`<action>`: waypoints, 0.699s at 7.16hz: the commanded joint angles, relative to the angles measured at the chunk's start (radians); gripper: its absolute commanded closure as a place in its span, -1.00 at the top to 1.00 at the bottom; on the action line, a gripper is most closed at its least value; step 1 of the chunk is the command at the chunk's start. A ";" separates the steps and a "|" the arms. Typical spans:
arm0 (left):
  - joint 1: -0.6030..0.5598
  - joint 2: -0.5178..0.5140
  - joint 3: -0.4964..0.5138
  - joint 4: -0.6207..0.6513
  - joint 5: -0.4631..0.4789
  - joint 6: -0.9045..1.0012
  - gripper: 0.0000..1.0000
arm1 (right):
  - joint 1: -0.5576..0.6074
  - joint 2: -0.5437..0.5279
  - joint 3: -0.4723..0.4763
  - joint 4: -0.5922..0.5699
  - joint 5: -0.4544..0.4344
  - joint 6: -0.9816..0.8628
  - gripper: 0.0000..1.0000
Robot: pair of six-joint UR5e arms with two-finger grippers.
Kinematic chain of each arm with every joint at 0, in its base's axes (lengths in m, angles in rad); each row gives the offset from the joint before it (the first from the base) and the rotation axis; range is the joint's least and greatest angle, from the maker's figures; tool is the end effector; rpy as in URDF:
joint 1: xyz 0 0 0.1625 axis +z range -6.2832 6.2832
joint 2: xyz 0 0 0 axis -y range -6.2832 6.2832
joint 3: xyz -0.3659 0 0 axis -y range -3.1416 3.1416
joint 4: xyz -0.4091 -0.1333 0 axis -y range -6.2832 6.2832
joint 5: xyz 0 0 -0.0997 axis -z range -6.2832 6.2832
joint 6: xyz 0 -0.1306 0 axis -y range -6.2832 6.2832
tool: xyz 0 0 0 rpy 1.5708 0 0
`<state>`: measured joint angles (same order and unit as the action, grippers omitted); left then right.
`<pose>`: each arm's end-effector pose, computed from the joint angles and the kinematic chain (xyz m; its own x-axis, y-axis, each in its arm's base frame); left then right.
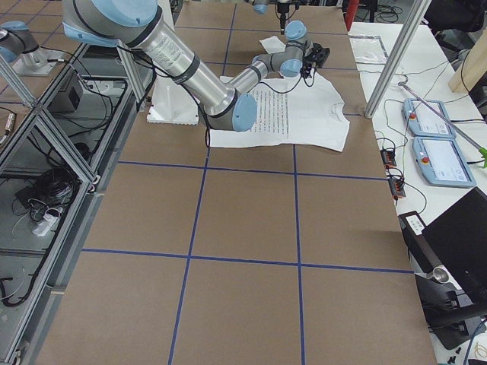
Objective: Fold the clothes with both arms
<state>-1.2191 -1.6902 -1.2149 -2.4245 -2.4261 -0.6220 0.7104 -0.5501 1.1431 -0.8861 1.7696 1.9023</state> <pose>0.1645 -0.5491 0.6338 0.5419 0.0709 -0.8375 0.0428 0.9928 0.1117 -0.5383 -0.6049 0.0667 0.0457 0.4602 0.8867 -0.5402 0.7580 -0.3655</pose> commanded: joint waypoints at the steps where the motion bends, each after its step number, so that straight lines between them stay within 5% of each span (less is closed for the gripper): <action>1: 0.007 0.017 0.006 0.001 0.067 0.015 0.59 | 0.003 -0.066 0.085 0.001 0.007 -0.006 0.98; 5: 0.050 0.017 0.015 0.001 0.067 0.012 0.49 | 0.003 -0.071 0.087 0.001 0.008 -0.006 0.98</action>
<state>-1.1755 -1.6740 -1.2008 -2.4238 -2.3591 -0.6106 0.7133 -0.6202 1.2295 -0.8853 1.7777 1.8960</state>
